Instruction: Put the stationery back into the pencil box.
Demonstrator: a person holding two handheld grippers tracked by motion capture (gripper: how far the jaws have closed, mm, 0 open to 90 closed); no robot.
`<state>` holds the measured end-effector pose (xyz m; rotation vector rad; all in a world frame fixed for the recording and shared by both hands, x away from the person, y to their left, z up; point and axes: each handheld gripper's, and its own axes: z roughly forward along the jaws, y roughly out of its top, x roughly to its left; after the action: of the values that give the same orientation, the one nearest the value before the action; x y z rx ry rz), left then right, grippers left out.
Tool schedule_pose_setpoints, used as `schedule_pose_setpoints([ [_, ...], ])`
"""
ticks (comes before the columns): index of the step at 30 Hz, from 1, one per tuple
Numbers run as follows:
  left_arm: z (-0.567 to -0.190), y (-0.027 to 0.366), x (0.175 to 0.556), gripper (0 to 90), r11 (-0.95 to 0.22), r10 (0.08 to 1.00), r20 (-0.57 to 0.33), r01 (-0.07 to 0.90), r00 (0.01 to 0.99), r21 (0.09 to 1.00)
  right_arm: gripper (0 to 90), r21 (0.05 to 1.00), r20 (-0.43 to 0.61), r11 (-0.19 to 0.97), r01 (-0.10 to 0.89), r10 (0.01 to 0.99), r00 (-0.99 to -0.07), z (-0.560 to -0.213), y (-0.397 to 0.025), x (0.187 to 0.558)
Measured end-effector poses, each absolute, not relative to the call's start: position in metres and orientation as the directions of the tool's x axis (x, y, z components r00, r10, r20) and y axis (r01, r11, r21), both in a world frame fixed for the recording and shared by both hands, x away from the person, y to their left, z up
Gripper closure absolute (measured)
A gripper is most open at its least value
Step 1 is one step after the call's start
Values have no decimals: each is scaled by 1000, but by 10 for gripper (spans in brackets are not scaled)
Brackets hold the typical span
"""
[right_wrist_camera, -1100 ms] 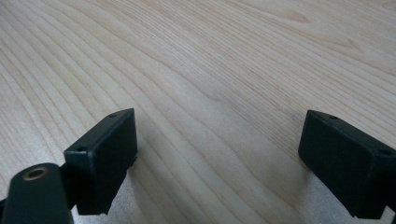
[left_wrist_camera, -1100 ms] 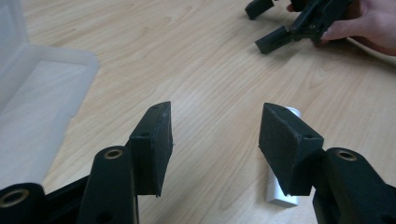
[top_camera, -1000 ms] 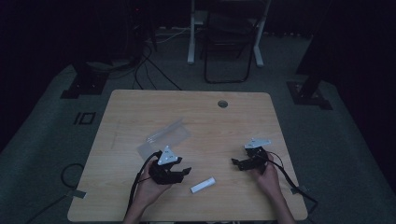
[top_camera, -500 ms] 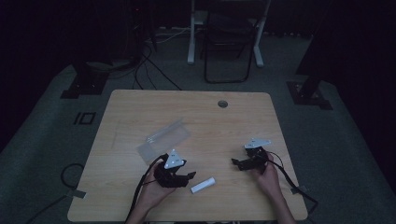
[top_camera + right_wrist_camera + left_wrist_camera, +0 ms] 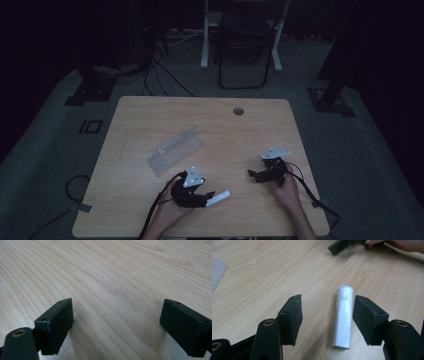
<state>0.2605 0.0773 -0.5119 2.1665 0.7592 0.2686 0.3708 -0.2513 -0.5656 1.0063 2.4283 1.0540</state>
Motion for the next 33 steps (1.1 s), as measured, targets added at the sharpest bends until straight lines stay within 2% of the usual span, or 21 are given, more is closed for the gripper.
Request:
schedule_pose_setpoints([
  [20,-535,56,250,429,-567,575,-23,418,818,710,115,731,-3,483,482,708,-706,-566,-251,371],
  [33,-546,46,249,547,-603,574,5,418,819,679,115,731,-3,483,482,708,-706,-566,-251,371],
])
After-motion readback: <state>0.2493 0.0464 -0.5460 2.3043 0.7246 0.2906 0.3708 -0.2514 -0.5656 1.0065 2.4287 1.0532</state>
